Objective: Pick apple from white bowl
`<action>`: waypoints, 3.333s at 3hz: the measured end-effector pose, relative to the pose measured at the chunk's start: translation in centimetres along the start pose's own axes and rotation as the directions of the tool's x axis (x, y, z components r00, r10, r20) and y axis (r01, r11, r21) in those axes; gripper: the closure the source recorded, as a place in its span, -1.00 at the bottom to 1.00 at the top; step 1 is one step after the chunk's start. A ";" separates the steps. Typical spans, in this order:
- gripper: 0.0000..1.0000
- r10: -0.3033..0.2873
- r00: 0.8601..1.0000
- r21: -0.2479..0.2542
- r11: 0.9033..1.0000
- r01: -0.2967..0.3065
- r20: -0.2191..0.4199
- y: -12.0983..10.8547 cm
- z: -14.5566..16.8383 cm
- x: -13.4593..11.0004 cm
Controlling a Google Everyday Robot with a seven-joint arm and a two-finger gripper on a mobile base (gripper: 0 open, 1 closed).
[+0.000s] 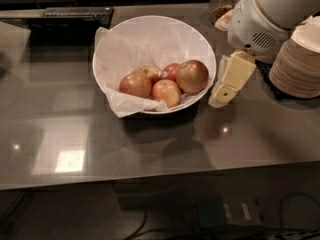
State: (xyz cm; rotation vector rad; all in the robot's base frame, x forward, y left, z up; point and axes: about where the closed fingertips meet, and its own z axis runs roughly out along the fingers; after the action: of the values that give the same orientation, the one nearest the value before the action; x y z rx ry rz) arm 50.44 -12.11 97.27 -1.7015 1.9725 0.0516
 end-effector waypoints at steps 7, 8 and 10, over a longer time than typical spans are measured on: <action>-0.36 0.064 0.977 -0.074 0.996 -0.050 0.205 -2.6 8.0 -0.9; -0.40 0.070 0.973 -0.113 0.992 -0.046 0.219 -2.5 9.1 -1.3; 0.42 0.094 0.971 -0.147 0.987 -0.062 0.220 -2.3 10.2 -1.0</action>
Offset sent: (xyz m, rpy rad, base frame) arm 0.0520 -0.0060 -0.0495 0.1816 -0.0075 -0.0593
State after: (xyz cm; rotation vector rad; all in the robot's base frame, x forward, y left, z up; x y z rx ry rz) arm 56.30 -7.96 89.62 -1.6215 1.9003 0.4039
